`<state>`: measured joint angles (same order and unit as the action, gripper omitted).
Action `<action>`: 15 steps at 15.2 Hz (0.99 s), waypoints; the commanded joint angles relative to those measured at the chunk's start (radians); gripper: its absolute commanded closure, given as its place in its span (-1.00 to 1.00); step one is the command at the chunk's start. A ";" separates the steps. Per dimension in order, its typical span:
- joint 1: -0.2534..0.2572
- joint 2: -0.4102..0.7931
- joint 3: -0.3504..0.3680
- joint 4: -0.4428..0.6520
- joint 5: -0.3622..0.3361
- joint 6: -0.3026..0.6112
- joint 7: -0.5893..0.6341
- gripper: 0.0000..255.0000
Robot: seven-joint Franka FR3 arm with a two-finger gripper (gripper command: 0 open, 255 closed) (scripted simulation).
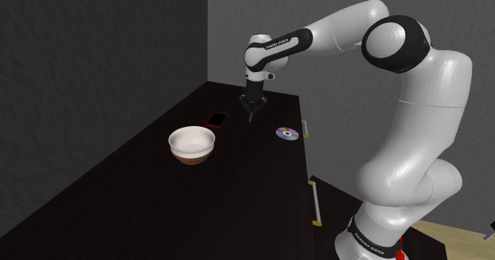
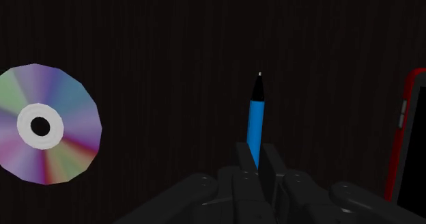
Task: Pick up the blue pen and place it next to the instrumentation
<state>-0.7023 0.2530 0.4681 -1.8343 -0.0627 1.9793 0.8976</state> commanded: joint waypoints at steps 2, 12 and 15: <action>0.001 0.011 -0.002 -0.027 -0.006 0.037 0.003 1.00; 0.006 0.038 -0.007 -0.056 -0.020 0.090 0.011 1.00; 0.006 0.038 -0.007 -0.055 -0.020 0.090 0.011 -1.00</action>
<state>-0.6967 0.2913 0.4614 -1.8897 -0.0829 2.0693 0.9083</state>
